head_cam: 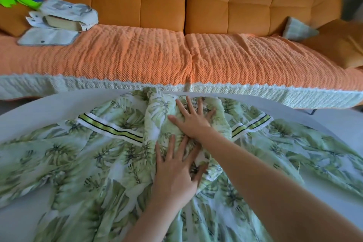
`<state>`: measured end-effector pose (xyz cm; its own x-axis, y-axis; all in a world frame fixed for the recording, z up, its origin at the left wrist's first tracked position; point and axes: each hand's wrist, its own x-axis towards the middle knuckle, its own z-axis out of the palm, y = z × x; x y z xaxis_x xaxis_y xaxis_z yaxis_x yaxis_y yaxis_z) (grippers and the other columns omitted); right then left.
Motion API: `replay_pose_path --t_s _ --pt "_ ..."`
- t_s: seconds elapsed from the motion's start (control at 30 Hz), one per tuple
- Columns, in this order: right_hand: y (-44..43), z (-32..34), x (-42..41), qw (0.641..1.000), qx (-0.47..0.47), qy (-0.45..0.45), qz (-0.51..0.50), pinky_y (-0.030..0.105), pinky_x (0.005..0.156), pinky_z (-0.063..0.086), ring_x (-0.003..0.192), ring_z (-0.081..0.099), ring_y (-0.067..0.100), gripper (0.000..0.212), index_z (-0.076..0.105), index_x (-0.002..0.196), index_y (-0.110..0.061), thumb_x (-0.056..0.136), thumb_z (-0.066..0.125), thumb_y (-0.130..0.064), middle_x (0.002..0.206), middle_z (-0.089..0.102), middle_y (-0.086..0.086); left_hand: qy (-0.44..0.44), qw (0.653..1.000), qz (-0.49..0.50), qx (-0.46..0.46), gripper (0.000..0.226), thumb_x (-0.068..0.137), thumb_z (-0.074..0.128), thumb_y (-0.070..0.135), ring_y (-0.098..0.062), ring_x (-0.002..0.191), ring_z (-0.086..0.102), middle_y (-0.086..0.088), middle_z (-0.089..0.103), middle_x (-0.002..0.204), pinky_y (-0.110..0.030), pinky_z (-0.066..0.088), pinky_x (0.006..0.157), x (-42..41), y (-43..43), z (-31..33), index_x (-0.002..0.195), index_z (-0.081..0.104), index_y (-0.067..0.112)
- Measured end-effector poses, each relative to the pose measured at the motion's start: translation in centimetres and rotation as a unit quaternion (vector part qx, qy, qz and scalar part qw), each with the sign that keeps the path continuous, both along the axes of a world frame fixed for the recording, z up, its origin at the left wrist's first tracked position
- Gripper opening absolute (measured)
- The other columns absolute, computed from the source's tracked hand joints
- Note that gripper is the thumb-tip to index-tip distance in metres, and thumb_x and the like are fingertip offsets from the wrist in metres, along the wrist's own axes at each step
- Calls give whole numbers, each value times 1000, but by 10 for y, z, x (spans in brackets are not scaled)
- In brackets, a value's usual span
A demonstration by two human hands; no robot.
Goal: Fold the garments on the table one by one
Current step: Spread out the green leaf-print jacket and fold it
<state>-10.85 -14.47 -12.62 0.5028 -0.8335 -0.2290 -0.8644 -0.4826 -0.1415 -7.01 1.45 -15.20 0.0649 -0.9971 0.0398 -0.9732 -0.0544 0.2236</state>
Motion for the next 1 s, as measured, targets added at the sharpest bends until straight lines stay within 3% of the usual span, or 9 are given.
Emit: replay_pose_path --t_s 0.1,0.17,0.27,0.37,0.47,0.57,0.7,0.9,1.0 --pt "-7 -5 -1 1000 6 8 5 66 94 -22 137 -28 37 73 -18 144 -43 84 8 -75 153 -26 -5 5 1000 7 -21 78 80 -18 72 -29 145 -5 6 2 158 -57 -5 111 -1 0 -1 147 8 41" --pt "-8 0 -4 1000 9 -16 8 73 98 -17 137 -28 37 71 -21 141 -49 81 6 -78 152 -29 -9 8 999 15 -40 80 79 -18 73 -26 145 -7 7 0 158 -58 -5 112 0 2 -2 148 5 39" --pt "11 21 -19 992 -61 -107 -11 66 102 -20 134 -34 34 69 -22 141 -46 83 4 -72 150 -33 -10 26 995 36 -86 67 92 2 64 -27 145 4 1 17 156 -56 0 112 1 6 8 147 24 32" --pt "50 33 -52 988 -102 -114 -25 52 102 -27 132 -37 32 71 -24 141 -43 79 -2 -71 148 -36 -9 6 987 42 -158 54 97 21 50 -27 145 11 -1 24 154 -59 6 113 3 8 11 144 35 27" --pt "87 9 -84 995 -75 -65 -12 51 107 -25 132 -38 32 84 -26 142 -38 67 -24 -75 147 -38 -6 2 992 96 -84 63 93 8 62 -34 144 11 -2 21 155 -65 8 110 5 10 10 147 23 33" --pt "95 -19 -96 998 -41 -34 -14 48 113 -17 134 -36 30 106 -23 143 -37 47 -43 -76 151 -33 -4 -30 995 96 3 75 75 -21 71 -30 143 -17 6 -11 156 -64 -13 107 4 5 -2 144 -9 45" --pt "94 -19 -95 997 -40 -56 -24 39 110 -20 133 -35 23 90 -25 138 -40 56 -32 -76 145 -34 -9 -37 994 103 23 73 70 -19 68 -28 139 -28 9 -26 152 -57 -31 96 4 1 -5 140 -20 47" --pt "90 -15 -95 999 4 -34 -10 47 112 -18 134 -34 29 93 -14 147 -35 64 -26 -73 153 -29 -2 -34 990 86 108 62 82 -9 71 -31 135 -34 7 -37 146 -67 -21 99 9 -6 5 137 -26 47" --pt "91 3 -111 983 98 -145 -54 47 114 -15 140 -27 26 58 -10 148 -36 96 4 -56 154 -25 -6 6 983 76 168 61 89 3 67 -32 136 -32 6 -34 147 -66 -17 104 14 -9 24 140 -23 45"
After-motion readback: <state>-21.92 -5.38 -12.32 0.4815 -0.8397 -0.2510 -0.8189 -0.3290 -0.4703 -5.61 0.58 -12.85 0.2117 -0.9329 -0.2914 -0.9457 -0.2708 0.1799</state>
